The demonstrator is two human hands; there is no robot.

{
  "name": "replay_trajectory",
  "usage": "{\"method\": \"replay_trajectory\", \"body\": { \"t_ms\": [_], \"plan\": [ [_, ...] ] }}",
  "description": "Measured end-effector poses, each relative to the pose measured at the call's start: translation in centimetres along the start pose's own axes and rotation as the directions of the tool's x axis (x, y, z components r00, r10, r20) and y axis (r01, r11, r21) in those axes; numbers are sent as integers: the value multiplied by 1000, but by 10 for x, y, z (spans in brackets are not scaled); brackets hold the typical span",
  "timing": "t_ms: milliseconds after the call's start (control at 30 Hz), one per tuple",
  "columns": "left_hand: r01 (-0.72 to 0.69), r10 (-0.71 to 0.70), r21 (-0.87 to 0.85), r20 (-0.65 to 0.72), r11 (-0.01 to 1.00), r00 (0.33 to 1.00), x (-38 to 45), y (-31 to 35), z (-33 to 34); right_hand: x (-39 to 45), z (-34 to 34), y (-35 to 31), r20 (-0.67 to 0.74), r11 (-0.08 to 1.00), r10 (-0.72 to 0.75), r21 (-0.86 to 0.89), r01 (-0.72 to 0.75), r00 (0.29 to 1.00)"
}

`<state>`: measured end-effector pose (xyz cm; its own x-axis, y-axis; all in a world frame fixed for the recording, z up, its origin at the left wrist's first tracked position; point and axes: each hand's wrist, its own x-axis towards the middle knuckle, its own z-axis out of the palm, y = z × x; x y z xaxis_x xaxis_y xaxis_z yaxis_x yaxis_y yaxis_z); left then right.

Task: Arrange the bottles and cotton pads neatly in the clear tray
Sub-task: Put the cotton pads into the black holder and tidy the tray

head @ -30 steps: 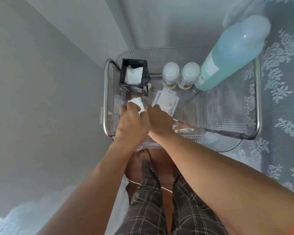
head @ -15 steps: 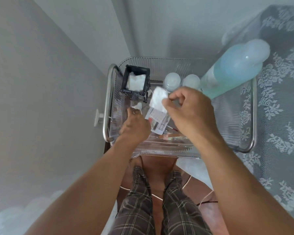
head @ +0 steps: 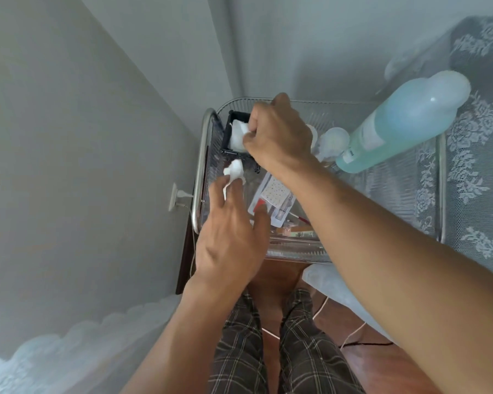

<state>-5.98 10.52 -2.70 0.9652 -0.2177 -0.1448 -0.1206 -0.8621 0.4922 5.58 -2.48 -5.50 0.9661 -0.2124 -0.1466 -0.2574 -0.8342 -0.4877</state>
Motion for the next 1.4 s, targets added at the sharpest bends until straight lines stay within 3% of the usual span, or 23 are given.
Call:
{"method": "replay_trajectory", "body": {
  "t_ms": [200, 367, 533, 767, 1000, 1400],
  "plan": [
    [-69, 75, 84, -64, 994, 995, 37, 13, -19, -44, -15, 23, -290, 967, 90, 254, -14, 953],
    [-78, 67, 214, 56, 974, 996, 74, 14, -11, -129, -29, 56, -291, 923, 158, 383, -37, 944],
    [-22, -18, 302, 131, 953, 991, 89, 14, -4, -176, -32, 72, -373, 862, 131, 500, 80, 918],
    [-37, 47, 277, -29, 960, 998, 69, 21, 3, -192, -37, 91, -344, 865, 116, 496, 75, 932],
    [-19, -49, 436, 143, 900, 989, 85, 7, 18, -192, -43, 108, -340, 852, 132, 519, 69, 931],
    [31, 0, 279, -108, 960, 994, 89, 1, 35, -184, -37, 116, -196, 858, 158, 512, -36, 968]
  ]
}}
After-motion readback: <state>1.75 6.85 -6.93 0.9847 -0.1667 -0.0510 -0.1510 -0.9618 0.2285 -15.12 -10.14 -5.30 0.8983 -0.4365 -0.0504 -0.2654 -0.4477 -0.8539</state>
